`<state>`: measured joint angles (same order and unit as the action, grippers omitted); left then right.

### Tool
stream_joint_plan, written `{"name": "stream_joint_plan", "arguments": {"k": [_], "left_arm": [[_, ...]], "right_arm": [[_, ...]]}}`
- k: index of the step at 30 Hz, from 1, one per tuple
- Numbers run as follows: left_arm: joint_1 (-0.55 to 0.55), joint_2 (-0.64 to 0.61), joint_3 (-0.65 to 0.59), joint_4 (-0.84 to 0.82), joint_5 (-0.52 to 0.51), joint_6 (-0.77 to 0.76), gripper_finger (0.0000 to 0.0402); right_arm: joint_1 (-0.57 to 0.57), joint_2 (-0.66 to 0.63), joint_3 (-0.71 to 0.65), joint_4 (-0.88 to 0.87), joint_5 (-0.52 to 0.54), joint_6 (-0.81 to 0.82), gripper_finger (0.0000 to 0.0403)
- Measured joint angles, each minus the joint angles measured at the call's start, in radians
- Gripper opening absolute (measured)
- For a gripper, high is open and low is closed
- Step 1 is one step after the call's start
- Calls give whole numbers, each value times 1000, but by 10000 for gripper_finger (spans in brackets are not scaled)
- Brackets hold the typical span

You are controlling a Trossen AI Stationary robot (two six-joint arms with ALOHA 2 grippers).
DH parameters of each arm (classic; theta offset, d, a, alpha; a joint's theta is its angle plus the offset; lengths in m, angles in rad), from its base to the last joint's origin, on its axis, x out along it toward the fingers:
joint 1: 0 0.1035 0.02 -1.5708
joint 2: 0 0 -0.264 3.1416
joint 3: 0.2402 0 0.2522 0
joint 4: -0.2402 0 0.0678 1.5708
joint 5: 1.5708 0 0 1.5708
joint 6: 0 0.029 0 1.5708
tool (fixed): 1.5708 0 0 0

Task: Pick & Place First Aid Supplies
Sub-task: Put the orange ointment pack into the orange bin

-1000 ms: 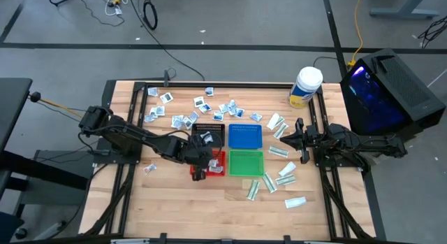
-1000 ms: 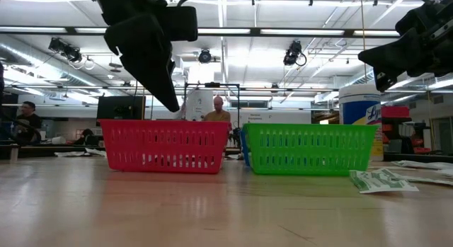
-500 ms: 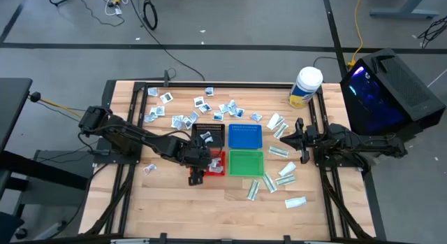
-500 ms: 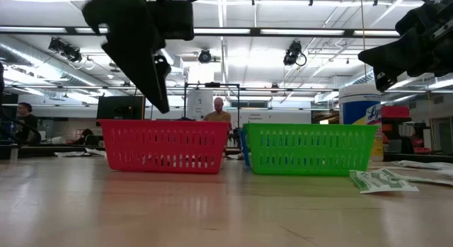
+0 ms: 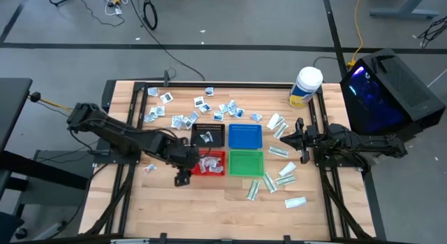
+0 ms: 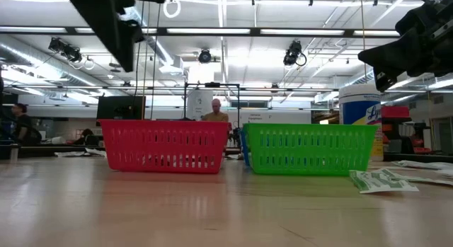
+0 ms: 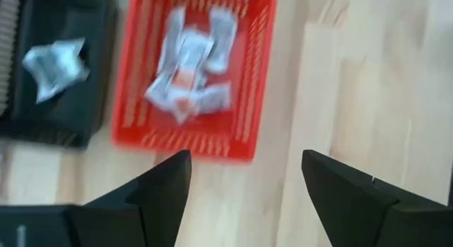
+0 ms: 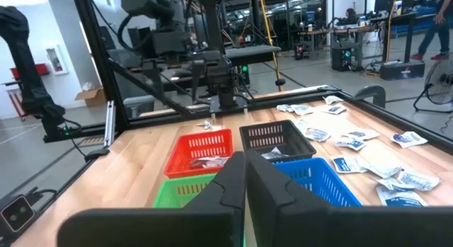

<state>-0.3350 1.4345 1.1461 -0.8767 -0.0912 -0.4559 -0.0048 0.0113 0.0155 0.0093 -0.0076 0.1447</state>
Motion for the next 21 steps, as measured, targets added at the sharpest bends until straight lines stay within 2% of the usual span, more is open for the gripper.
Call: {"name": "stream_joint_plan", "arguments": {"k": [6, 11, 21], "left_arm": [[-48, -43, -4, -151, -37, -94, 275], [-72, -79, -73, -168, -34, -177, 275], [-74, -83, -258, -168, 153, -268, 275]], "right_arm": [[0, 0, 0, -2, -1, 0, 18], [0, 0, 0, -1, -1, 0, 18], [0, 0, 0, -2, -1, 0, 18]]}}
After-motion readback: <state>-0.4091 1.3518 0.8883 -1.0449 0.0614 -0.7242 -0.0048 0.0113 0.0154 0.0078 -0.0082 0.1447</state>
